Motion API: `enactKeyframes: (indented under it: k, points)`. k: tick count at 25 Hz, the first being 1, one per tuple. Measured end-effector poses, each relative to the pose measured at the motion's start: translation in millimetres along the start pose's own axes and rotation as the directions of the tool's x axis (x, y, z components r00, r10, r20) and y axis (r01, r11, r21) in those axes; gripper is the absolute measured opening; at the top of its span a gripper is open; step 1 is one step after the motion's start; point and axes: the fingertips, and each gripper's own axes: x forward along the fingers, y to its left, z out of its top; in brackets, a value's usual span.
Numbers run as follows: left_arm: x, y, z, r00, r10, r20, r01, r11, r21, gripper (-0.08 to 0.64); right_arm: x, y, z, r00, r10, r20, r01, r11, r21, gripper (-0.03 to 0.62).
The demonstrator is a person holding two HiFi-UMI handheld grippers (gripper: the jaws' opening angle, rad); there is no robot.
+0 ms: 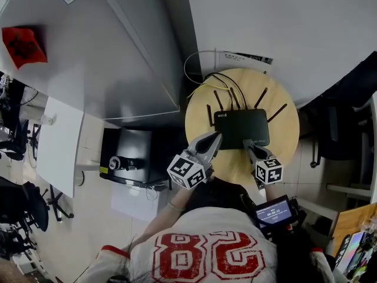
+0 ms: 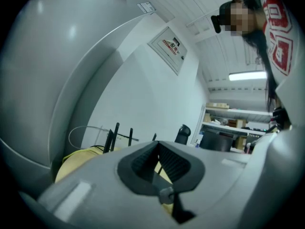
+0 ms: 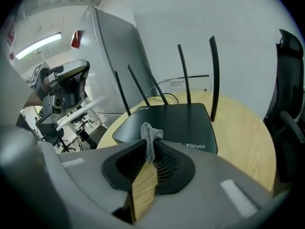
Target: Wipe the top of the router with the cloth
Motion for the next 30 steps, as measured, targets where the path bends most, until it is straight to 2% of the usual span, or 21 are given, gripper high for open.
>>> enactKeyframes:
  k: [10, 23, 30]
  points:
    - [-2, 1, 2, 1.0, 0.009, 0.007, -0.009, 1.0, 0.004, -0.002, 0, -1, 5, 1.0, -0.007, -0.001, 0.007, 1.0, -0.01, 0.041]
    - [-14, 24, 13, 0.996, 0.088, 0.028, -0.089, 0.996, 0.014, -0.003, 30, -50, 69, 0.999, -0.033, 0.015, 0.035, 0.994, -0.1, 0.041]
    - [-21, 36, 17, 0.989, 0.141, 0.042, -0.142, 0.99, 0.015, -0.002, 46, -68, 89, 0.999, -0.043, 0.02, 0.045, 0.993, -0.109, 0.041]
